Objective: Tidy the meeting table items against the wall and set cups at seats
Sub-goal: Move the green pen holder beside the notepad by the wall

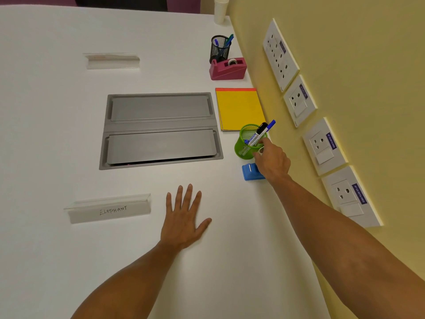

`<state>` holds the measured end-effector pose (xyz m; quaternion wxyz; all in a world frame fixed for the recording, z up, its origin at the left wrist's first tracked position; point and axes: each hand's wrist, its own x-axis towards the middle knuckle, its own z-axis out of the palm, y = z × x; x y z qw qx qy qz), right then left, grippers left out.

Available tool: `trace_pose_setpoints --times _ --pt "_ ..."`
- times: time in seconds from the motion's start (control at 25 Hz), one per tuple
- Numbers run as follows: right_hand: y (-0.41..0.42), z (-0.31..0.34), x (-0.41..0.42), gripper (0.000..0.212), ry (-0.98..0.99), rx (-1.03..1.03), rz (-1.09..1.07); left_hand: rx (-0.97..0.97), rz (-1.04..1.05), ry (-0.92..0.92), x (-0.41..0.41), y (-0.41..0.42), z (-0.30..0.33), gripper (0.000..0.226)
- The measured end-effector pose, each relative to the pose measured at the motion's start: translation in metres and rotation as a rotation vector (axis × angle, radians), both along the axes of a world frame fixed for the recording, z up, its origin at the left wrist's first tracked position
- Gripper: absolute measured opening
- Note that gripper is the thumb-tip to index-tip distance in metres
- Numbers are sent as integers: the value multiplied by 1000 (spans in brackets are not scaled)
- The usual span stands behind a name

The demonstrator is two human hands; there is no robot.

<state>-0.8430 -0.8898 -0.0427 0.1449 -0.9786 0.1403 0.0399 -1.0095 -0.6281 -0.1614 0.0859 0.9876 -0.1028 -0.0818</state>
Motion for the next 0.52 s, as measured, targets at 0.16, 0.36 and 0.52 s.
trace_pose_setpoints --times 0.16,0.36,0.52 --pt "8 2 -23 55 -50 16 2 2 -14 22 1 1 2 87" --pt "29 11 -74 59 -116 6 73 34 -48 207 8 2 13 94" --pt "53 29 -119 58 -89 42 94 8 -77 387 18 13 43 88"
